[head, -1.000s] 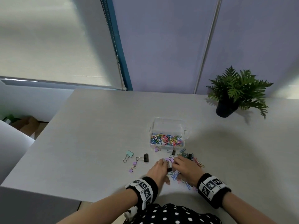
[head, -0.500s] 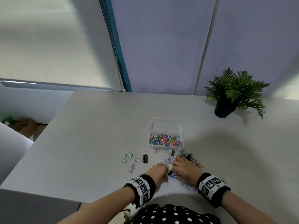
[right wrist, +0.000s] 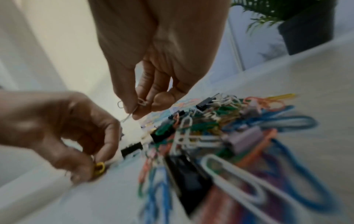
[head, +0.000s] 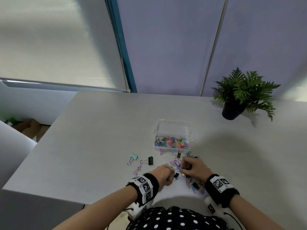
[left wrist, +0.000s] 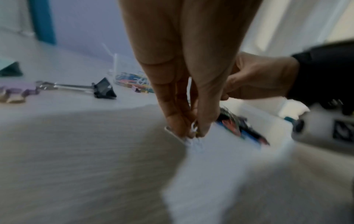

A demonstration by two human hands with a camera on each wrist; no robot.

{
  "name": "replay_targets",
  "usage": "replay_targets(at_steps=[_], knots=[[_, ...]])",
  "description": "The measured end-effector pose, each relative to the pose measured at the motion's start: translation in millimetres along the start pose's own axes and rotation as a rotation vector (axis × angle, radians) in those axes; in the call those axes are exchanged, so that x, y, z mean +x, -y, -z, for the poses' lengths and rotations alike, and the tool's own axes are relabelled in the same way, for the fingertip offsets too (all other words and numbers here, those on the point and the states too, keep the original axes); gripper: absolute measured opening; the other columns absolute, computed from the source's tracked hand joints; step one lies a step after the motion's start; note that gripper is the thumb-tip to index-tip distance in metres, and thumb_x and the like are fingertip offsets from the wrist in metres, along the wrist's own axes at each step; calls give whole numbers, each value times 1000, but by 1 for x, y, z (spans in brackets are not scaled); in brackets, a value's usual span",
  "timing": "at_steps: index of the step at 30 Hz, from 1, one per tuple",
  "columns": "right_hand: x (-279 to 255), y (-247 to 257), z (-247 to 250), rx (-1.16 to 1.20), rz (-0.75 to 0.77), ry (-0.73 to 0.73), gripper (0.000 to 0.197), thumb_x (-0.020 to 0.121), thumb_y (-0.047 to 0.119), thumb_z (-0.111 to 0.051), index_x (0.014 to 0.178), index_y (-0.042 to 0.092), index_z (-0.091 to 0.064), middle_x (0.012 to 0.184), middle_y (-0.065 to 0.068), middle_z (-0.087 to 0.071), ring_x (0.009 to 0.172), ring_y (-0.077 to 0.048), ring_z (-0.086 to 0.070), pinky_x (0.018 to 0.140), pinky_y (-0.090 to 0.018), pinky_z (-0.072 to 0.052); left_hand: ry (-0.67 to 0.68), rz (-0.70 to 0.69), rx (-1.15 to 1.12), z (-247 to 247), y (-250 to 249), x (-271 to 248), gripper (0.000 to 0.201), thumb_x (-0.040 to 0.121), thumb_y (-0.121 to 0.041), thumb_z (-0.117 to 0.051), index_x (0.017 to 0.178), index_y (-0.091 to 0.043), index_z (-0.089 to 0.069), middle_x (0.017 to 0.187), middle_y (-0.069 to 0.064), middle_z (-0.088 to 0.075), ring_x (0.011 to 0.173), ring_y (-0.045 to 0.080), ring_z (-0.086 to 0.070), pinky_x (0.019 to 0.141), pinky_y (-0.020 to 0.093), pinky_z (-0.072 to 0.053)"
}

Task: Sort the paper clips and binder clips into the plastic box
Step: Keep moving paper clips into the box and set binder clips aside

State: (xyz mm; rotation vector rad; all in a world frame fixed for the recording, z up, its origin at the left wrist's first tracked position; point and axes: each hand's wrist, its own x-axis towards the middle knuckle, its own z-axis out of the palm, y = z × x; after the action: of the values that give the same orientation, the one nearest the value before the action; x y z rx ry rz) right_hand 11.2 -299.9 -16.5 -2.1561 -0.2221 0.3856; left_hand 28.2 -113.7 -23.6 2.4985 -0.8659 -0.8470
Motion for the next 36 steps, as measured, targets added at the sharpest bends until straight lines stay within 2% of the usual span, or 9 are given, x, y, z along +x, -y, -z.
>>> replay_targets(at_steps=[4, 8, 15, 18, 24, 27, 31, 33, 36], knots=[[12, 9, 15, 242, -59, -158, 18, 73, 8, -73, 69, 15, -58, 69, 3, -62, 62, -5, -57, 62, -17, -49, 14, 116, -414, 32, 7, 5, 7, 86, -11, -62, 92, -9, -63, 98, 7, -67, 84, 13, -61, 82, 21, -50], [30, 17, 36, 422, -118, -277, 15, 74, 7, -72, 77, 7, -58, 67, -2, -65, 56, -9, -58, 51, -19, -46, -46, 92, -841, 66, 17, 15, 17, 85, -1, -59, 78, -17, -62, 76, -3, -68, 69, 8, -66, 71, 21, -57], [62, 22, 52, 292, -185, -371, 13, 75, -3, -68, 76, 6, -59, 60, -9, -61, 50, -16, -58, 44, -15, -45, -288, 214, -652, 107, 10, 55, 20, 79, -4, -68, 69, -21, -64, 48, -11, -58, 46, 0, -50, 51, 12, -43], [71, 19, 49, 136, -195, -390, 15, 74, 0, -68, 71, 12, -61, 59, -6, -61, 50, -12, -57, 48, -16, -48, -383, 302, -636, 109, 7, 70, 4, 81, -6, -67, 81, -6, -71, 42, -12, -58, 41, 2, -53, 50, 14, -49], [67, 24, 46, -110, -128, -325, 5, 81, 5, -63, 85, 4, -67, 82, -10, -68, 76, -19, -61, 76, -27, -50, -356, 381, -644, 108, 4, 71, 33, 92, -31, -53, 73, -8, -68, 75, 10, -68, 75, 26, -63, 82, 33, -51], [50, 20, 50, -214, -39, -282, 7, 83, 4, -62, 87, 7, -66, 84, -4, -68, 76, -13, -59, 76, -24, -49, -372, 251, -354, 113, 5, 46, 25, 93, -20, -51, 103, -5, -68, 106, 15, -69, 100, 27, -63, 87, 26, -46], [13, 10, 42, -392, 98, -54, 9, 85, 10, -60, 93, 10, -63, 95, -5, -66, 84, -15, -58, 83, -30, -51, -194, -77, -241, 93, 7, 2, 25, 92, -3, -49, 111, -7, -64, 105, 11, -70, 87, 15, -65, 76, 4, -47], [-8, 1, 33, -519, 174, 64, 10, 84, 14, -61, 94, 15, -60, 98, -3, -63, 87, -17, -58, 76, -33, -53, -49, -150, -101, 70, 17, -14, 24, 90, -4, -52, 112, -7, -63, 107, 9, -67, 89, 15, -65, 86, 15, -51], [-39, -10, 17, -668, 294, 157, 23, 70, 12, -66, 87, 21, -54, 87, 2, -62, 75, -13, -60, 54, -20, -51, 45, -100, 104, 30, 31, -31, 32, 88, -12, -58, 119, -15, -56, 125, 5, -54, 105, 19, -60, 97, 35, -49]])
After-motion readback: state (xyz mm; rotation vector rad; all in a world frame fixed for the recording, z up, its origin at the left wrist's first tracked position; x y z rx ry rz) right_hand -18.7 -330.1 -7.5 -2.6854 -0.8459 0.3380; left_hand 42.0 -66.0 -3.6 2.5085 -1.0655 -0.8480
